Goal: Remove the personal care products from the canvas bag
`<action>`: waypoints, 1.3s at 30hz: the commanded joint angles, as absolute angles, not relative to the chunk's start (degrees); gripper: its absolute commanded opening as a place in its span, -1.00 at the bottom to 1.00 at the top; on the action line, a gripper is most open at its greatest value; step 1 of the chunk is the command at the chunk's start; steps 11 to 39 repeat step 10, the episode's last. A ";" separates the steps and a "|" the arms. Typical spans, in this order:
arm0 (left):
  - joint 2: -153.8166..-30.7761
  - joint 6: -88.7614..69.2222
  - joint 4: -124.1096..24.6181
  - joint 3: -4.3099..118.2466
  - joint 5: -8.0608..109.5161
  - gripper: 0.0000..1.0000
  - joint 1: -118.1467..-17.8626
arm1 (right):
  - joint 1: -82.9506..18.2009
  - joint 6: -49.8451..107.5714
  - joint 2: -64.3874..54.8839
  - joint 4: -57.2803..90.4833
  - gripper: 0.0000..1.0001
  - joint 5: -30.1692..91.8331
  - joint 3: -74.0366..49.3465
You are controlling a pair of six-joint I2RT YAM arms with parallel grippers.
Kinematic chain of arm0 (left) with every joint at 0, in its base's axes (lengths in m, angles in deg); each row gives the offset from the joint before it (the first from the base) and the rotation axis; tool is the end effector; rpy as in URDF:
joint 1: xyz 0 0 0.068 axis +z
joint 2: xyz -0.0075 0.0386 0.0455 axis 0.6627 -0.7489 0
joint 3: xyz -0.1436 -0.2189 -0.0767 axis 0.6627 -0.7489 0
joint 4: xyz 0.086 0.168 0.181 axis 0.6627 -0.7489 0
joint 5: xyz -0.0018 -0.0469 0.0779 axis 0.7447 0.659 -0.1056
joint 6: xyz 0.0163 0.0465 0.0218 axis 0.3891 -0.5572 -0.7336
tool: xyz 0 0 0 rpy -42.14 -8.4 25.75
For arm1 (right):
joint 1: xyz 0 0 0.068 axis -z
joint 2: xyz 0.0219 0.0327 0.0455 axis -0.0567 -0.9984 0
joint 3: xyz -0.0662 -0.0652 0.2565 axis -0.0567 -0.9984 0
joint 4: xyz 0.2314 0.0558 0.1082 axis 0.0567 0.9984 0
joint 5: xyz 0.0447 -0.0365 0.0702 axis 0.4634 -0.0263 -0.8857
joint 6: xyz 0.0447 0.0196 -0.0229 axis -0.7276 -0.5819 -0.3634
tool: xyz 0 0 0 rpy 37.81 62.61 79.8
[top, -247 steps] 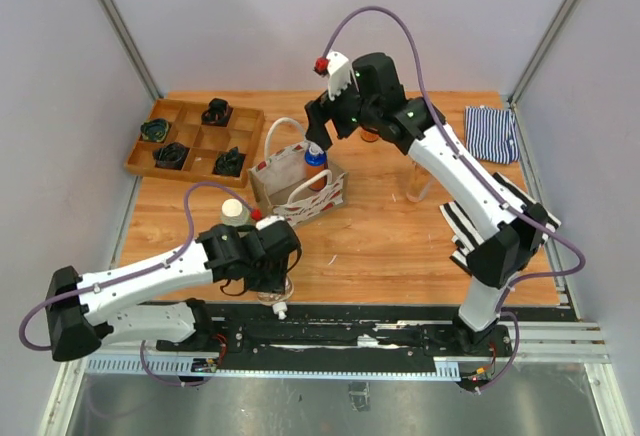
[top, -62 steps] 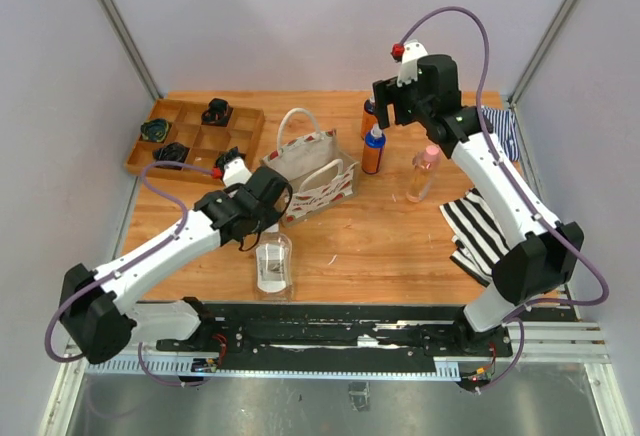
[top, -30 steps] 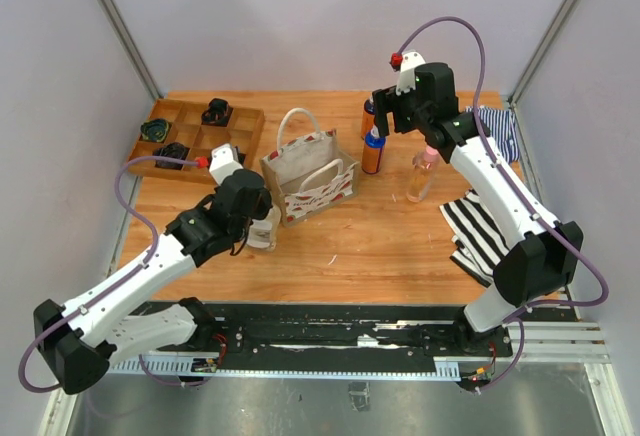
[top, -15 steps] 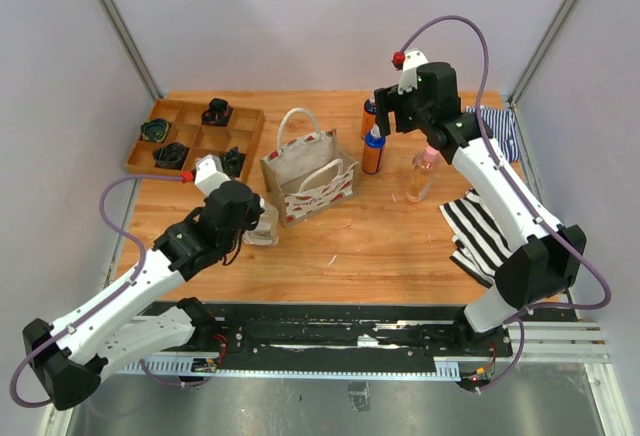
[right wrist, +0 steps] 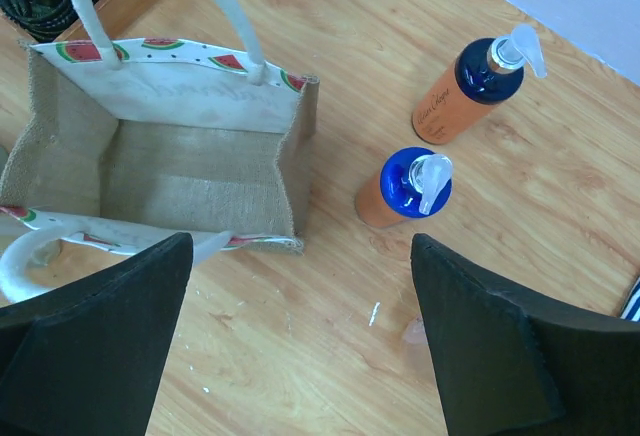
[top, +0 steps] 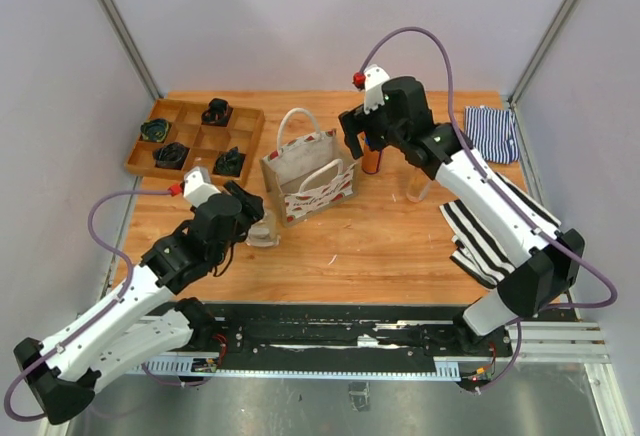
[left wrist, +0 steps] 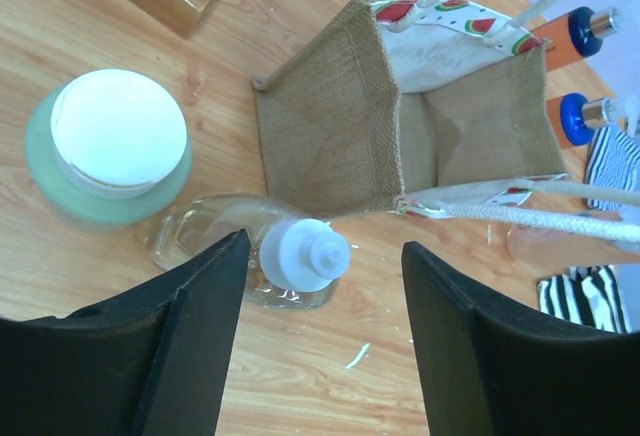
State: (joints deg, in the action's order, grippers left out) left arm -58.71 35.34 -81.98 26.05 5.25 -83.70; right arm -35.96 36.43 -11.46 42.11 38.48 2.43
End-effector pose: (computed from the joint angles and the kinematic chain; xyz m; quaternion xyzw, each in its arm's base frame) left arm 0.1307 -0.0894 0.2948 -0.2605 0.7972 -0.1759 0.5155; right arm 0.2965 0.1903 0.4047 -0.2407 0.8008 0.1510 0.5273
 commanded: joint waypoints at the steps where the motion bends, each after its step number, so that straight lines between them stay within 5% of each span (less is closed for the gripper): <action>1: -59.97 30.70 -82.74 29.90 2.44 0.41 -83.98 | -36.41 35.82 -8.46 43.55 0.84 43.34 2.95; 10: -83.28 4.22 -80.58 62.57 -3.17 0.98 -83.74 | -31.68 29.72 -12.27 55.75 0.97 43.31 21.33; 39: -83.28 4.22 -80.58 62.57 -3.17 0.98 -83.74 | -31.68 29.72 -12.27 55.75 0.97 43.31 21.33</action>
